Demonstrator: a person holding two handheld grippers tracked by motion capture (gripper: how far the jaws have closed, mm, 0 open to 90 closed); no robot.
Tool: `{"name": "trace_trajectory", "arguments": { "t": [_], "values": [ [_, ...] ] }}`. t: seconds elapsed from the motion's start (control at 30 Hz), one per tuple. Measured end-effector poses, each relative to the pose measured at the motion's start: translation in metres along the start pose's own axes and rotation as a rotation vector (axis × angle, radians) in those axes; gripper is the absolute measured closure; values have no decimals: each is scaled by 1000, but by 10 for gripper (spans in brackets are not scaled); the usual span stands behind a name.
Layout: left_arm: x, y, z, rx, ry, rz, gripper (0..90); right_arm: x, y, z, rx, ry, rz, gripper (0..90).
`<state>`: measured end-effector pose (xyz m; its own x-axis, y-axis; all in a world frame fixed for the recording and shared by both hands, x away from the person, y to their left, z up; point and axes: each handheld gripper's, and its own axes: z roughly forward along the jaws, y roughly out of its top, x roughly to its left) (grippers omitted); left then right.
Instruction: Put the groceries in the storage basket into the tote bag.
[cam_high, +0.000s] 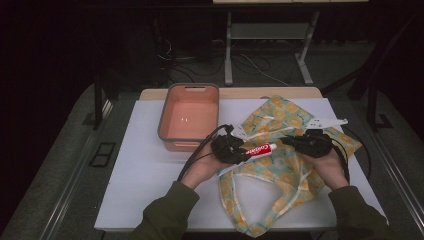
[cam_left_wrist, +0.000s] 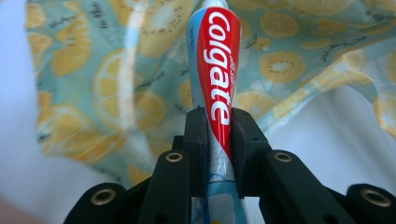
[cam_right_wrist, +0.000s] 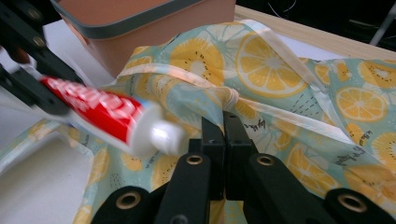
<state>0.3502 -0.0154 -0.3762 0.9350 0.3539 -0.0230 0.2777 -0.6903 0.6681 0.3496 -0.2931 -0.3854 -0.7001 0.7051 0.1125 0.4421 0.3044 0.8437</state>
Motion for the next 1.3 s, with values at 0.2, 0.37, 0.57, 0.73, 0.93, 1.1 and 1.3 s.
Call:
{"name": "trace_trajectory", "arguments": {
  "t": [0.2, 0.37, 0.57, 0.73, 0.93, 1.1, 1.3],
  "values": [
    [0, 10, 25, -7, 10, -14, 795, 0, 0, 0, -2, 5, 2, 892],
    [5, 15, 48, 11, 39, -27, 815, 1, 0, 0, -1, 6, 2, 892],
    [14, 24, 64, -42, 50, -77, 826, 0, 0, -1, -5, 2, 5, 892],
    [15, 37, 78, -59, 72, -82, 836, 0, -1, -1, -3, -3, 4, 892],
    [15, 45, 95, -83, 107, -90, 848, -2, -1, -2, -6, -14, 11, 893],
    [18, 43, 97, -111, 95, -117, 829, -2, -2, -1, 3, -16, 7, 892],
    [18, 36, 84, -125, 71, -128, 685, -1, -2, 0, 8, -15, 3, 892]
  ]
}}
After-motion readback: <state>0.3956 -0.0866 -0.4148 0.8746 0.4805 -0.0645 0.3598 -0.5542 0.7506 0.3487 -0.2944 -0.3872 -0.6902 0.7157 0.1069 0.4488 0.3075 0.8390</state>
